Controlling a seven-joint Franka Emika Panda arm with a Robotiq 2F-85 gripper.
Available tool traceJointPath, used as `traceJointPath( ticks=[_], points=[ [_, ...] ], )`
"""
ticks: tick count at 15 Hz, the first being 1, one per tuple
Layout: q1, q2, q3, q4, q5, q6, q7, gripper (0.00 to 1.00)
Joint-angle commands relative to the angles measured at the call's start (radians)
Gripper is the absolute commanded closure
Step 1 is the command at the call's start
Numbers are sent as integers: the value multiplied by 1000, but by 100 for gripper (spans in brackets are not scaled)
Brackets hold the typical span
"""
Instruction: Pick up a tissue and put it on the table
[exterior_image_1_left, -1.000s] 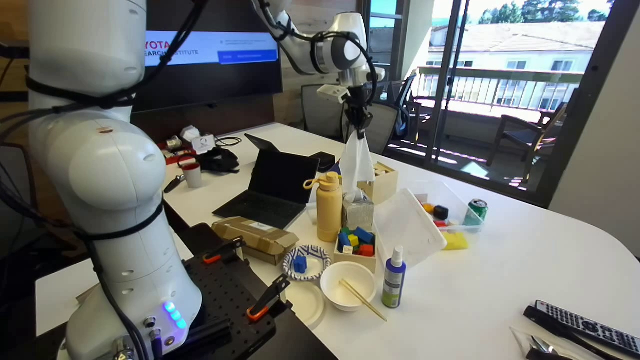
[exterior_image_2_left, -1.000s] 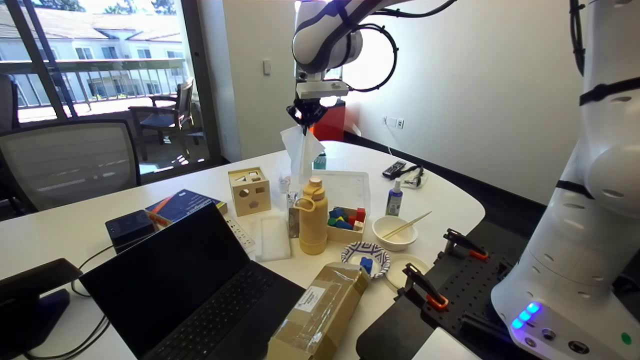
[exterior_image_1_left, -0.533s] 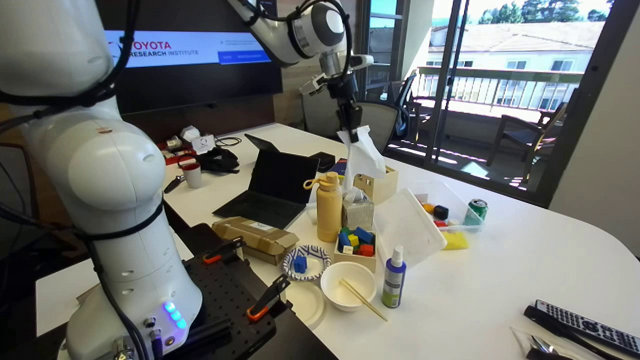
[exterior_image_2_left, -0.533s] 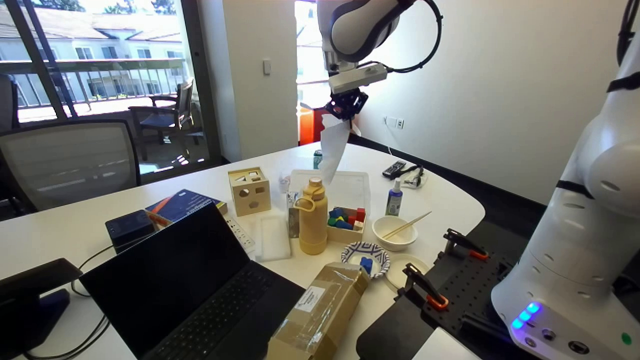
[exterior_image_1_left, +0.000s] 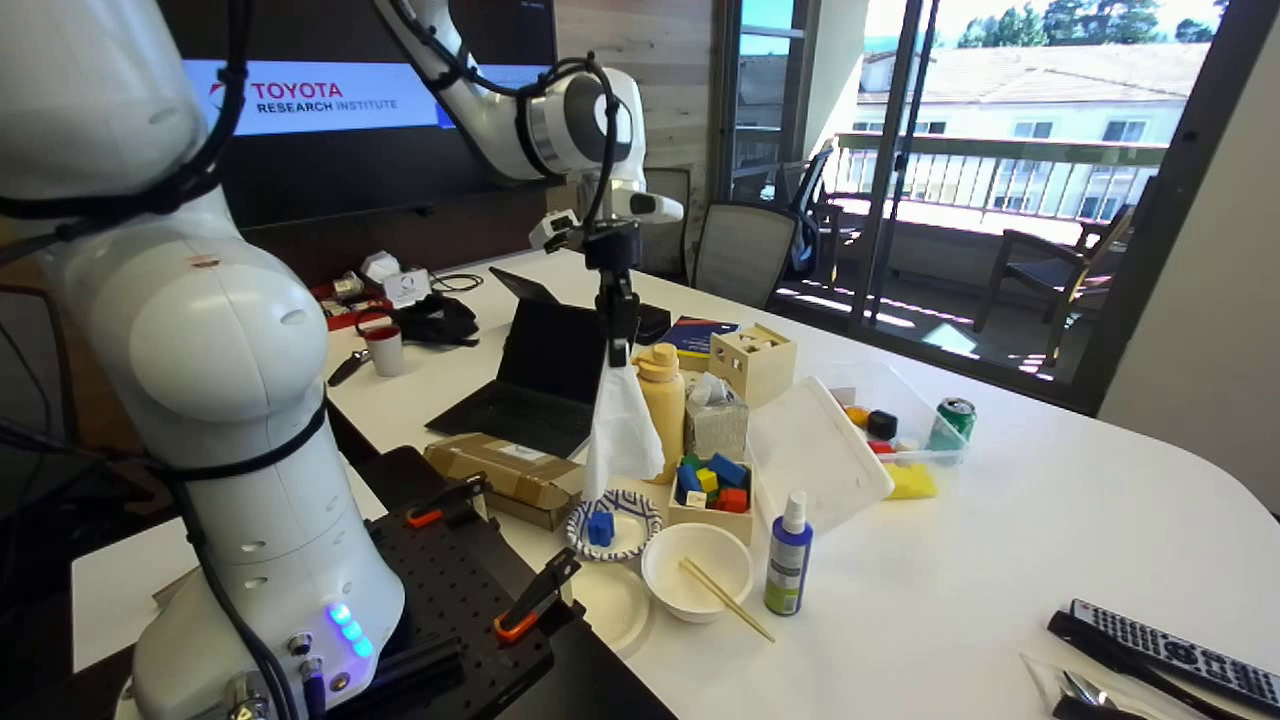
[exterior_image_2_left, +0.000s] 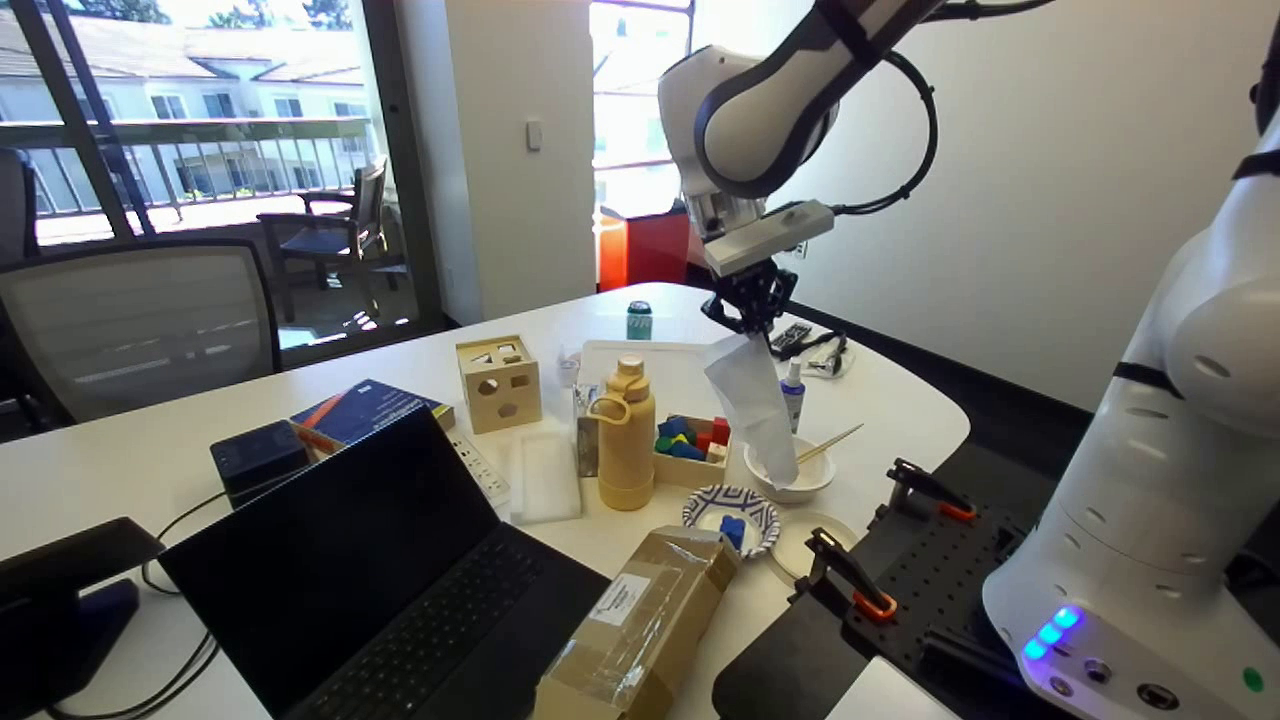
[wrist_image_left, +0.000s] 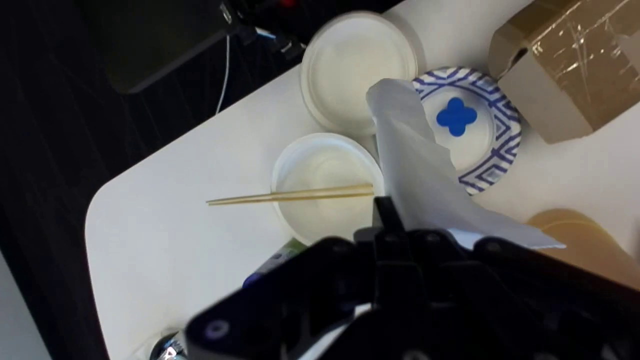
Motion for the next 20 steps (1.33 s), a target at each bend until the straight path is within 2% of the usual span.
traceJointPath(
  ticks=[1, 4, 8, 14, 20],
  points=[
    [-9, 59, 29, -16, 72, 60, -22, 100],
    [5, 116, 50, 7, 84, 133, -13, 100],
    [25, 216, 58, 53, -6, 184, 53, 100],
    [47, 325, -8, 110, -154, 200, 193, 100],
    [32, 348, -81, 114, -171, 220, 250, 100]
  ],
)
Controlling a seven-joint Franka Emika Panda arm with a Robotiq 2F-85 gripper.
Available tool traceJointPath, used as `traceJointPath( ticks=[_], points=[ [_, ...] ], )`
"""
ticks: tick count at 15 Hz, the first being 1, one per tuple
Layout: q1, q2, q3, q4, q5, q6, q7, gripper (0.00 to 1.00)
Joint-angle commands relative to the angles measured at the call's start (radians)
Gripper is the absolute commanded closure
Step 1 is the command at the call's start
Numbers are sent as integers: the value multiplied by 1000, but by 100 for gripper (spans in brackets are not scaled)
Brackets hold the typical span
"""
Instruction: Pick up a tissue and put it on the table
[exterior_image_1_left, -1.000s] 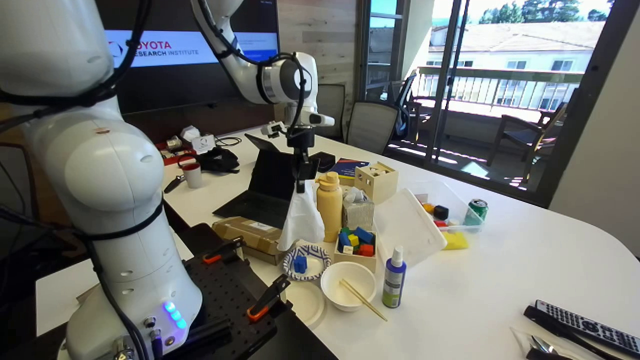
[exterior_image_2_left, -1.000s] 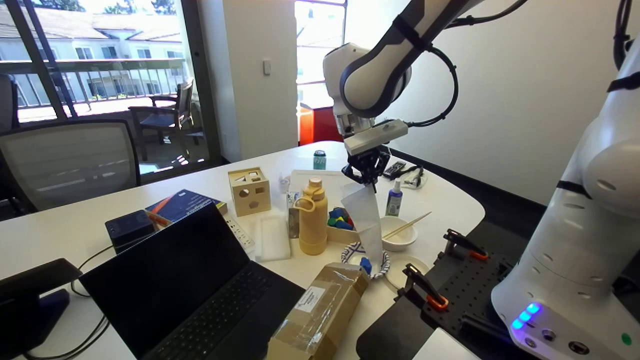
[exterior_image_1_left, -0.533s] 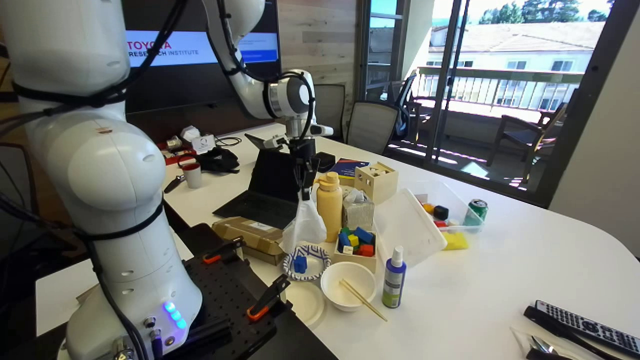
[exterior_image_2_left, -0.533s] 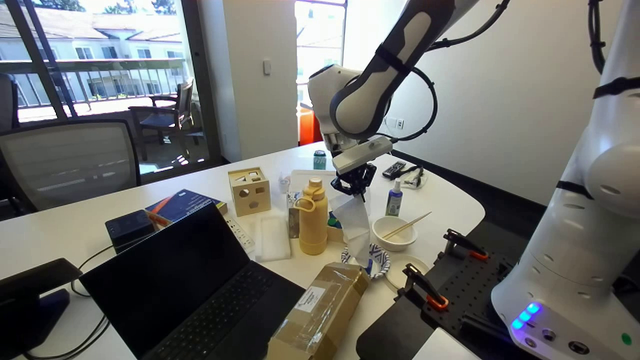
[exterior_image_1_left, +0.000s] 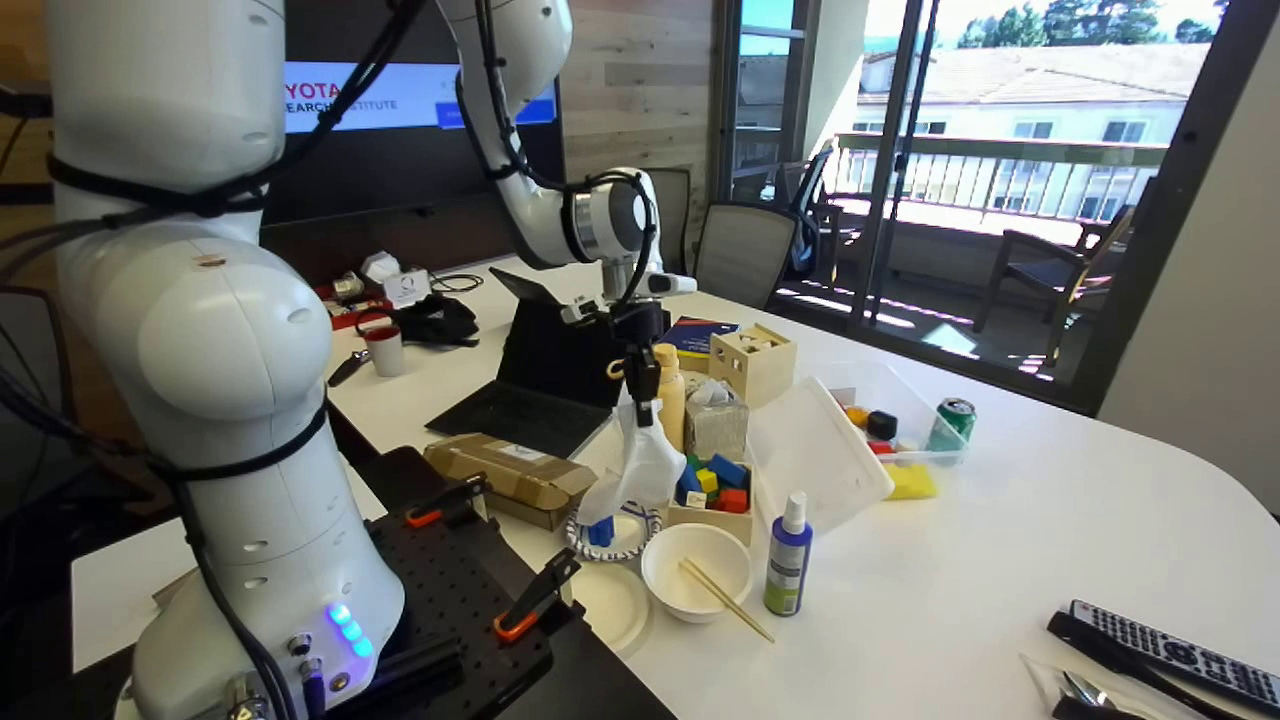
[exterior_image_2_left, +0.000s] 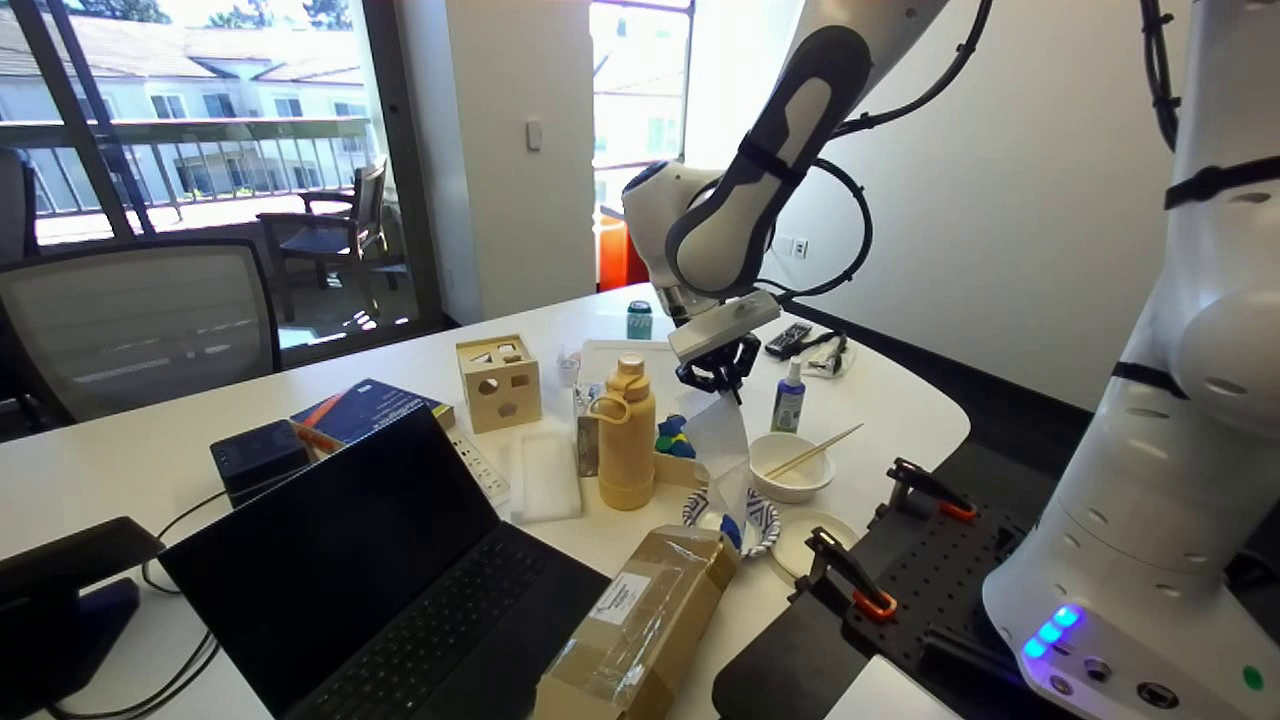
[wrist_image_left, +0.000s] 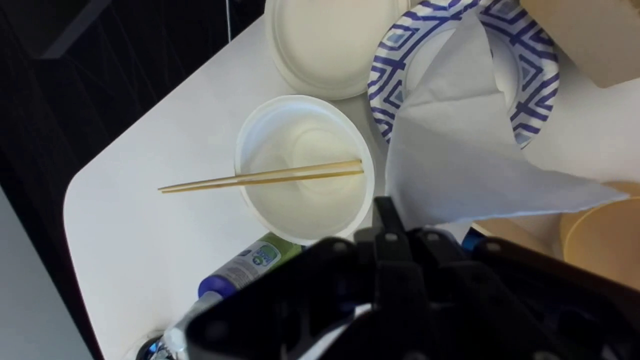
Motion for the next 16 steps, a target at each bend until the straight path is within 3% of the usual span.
traceJointPath(
  ticks=[1, 10, 16],
  points=[
    [-5, -18, -50, -15, -7, 27, 48, 100],
    [-146, -87, -159, -139, 175, 275, -26, 100],
    [-262, -201, -215, -211, 343, 414, -270, 100]
  ],
)
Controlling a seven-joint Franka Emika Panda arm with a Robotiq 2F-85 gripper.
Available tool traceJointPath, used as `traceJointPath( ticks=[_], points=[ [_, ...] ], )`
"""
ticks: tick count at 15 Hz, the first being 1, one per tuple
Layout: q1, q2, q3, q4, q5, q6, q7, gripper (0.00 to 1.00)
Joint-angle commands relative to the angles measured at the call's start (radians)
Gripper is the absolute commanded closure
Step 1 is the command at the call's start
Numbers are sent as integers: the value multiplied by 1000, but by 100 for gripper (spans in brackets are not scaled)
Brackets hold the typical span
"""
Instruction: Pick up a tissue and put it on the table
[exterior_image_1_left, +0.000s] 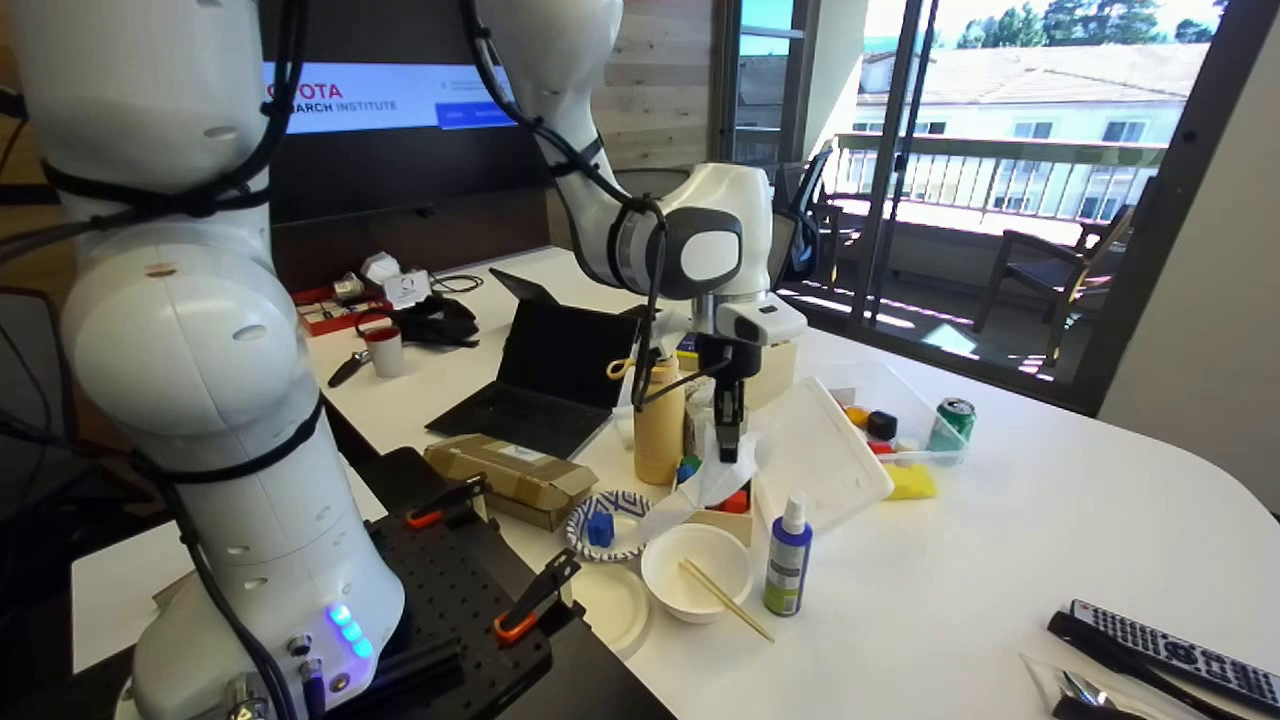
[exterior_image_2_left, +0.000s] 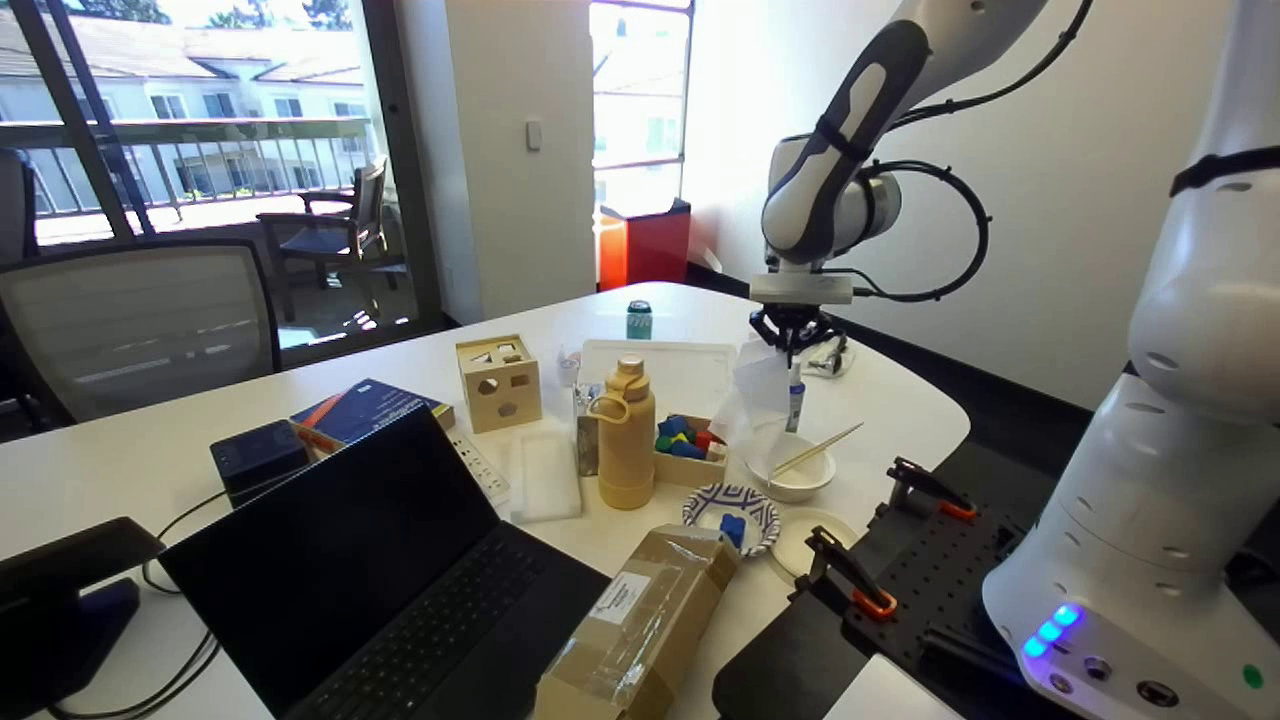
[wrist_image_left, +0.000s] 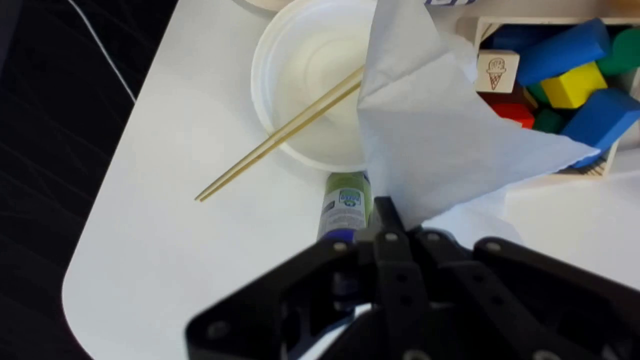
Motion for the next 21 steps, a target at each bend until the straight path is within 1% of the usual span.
traceJointPath(
  ticks=[1, 2, 4, 7, 10, 13, 14, 15, 16, 19, 21],
  points=[
    [-56, -144, -34, -82, 67, 28, -150, 100],
    [-65, -171, -55, -85, 43, -1, -166, 100],
    [-92, -203, -101, -89, -53, -37, -134, 100],
    [-159, -200, -138, -71, -148, -71, -108, 100],
    [-217, -151, -169, -44, -212, -19, -65, 100],
    [-242, -94, -190, -22, -233, 34, -18, 100],
    [-241, -71, -199, -11, -239, 54, 4, 100],
    [-235, -50, -214, 2, -269, 67, 44, 100],
    [-220, -15, -237, 28, -326, 81, 112, 100],
    [-156, 73, -306, 99, -474, 80, 297, 100],
    [-113, 127, -324, 128, -525, 78, 383, 100]
  ],
)
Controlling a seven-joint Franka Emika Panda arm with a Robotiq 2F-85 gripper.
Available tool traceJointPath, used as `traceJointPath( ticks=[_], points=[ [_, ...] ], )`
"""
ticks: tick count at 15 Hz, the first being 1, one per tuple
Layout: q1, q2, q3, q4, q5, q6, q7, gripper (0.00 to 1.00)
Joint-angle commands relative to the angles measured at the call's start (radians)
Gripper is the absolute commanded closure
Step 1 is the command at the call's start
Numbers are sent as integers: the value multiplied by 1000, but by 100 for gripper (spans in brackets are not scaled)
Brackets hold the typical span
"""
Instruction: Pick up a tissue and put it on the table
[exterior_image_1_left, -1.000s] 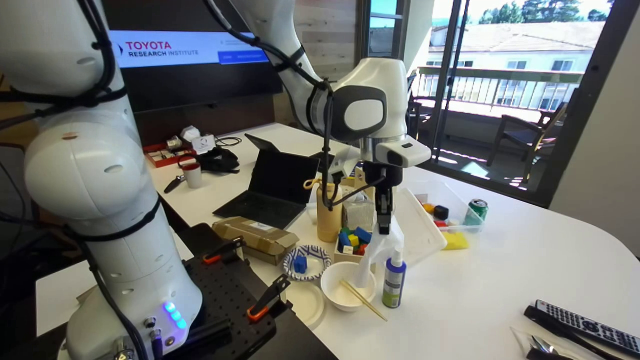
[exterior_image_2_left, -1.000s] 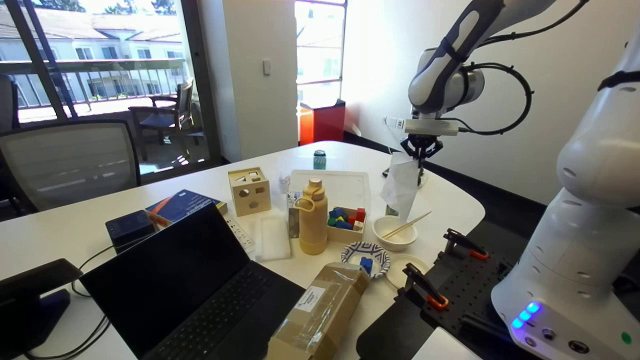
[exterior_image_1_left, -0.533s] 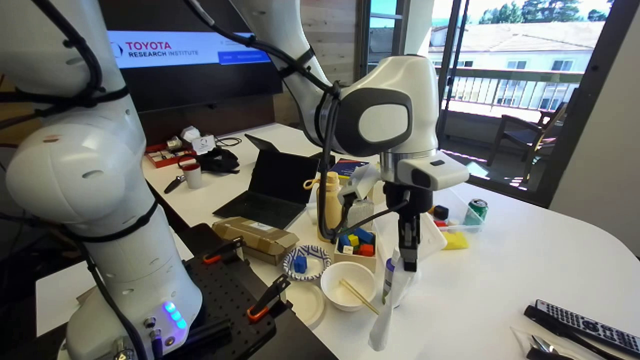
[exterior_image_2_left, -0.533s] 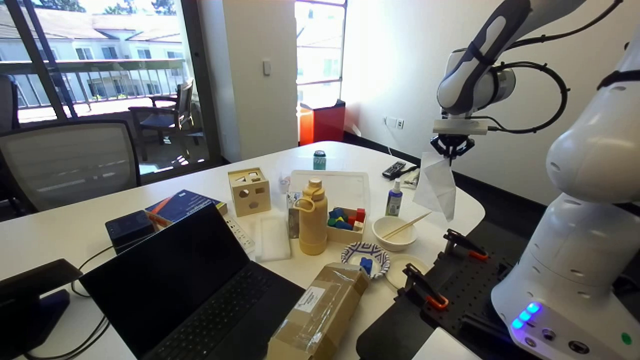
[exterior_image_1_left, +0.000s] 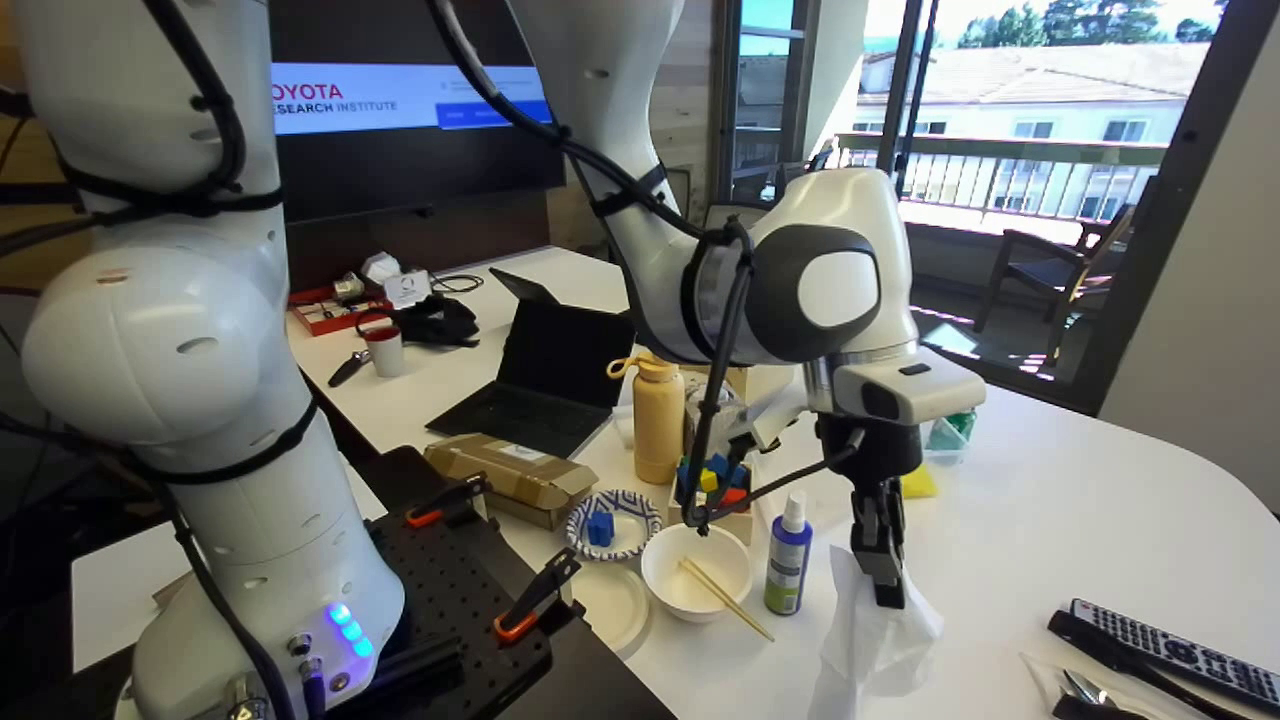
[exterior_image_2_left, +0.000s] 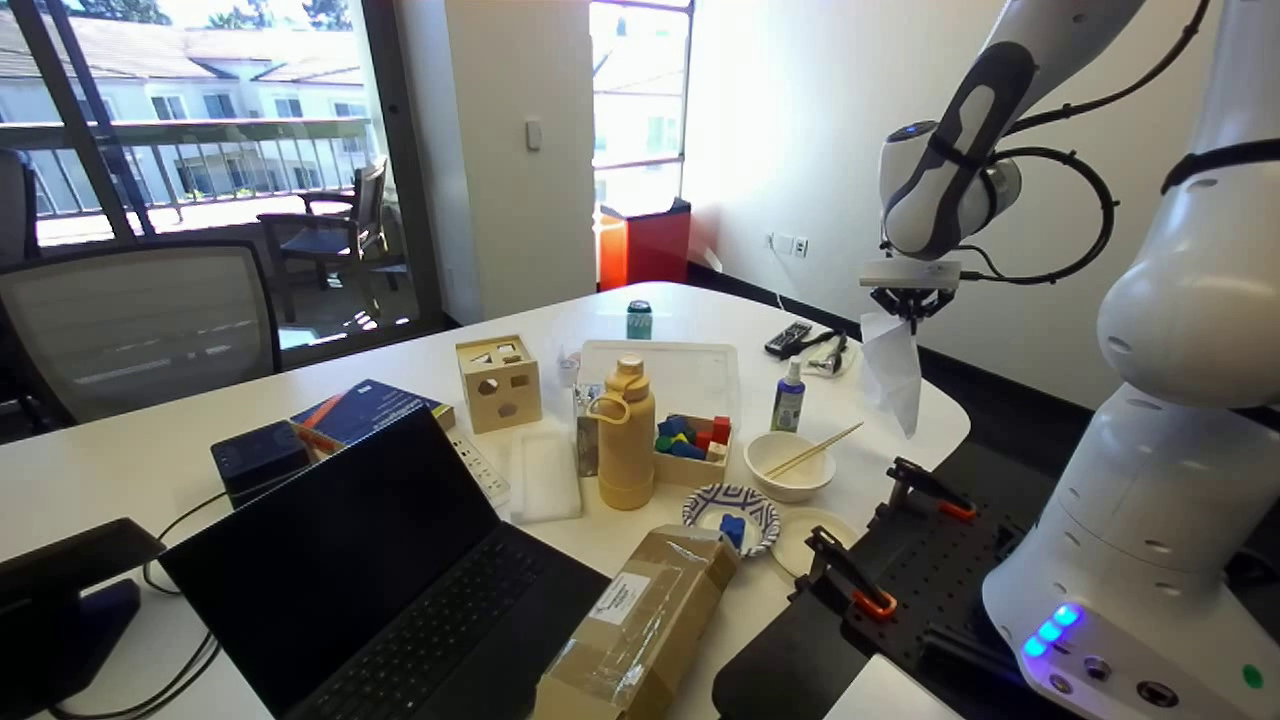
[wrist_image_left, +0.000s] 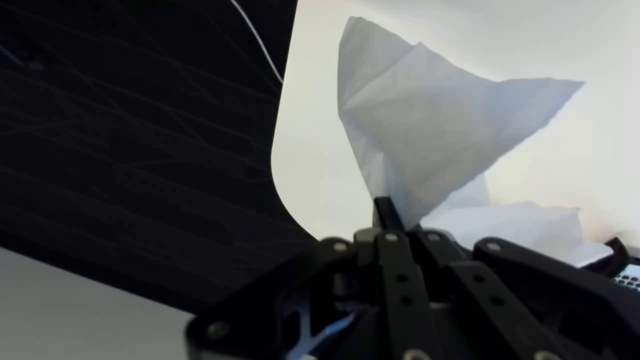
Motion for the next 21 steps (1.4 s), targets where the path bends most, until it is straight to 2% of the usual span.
traceJointPath(
  ticks=[1, 6, 11, 16, 21],
  points=[
    [91, 119, -40, 73, -81, 7, 155, 100],
    [167, 257, 18, 76, -5, 36, 174, 100],
    [230, 374, 16, 83, 123, 70, 141, 100],
    [186, 430, 74, 75, 353, 98, -7, 100],
    [213, 381, 45, 57, 499, 100, -123, 100]
  ],
)
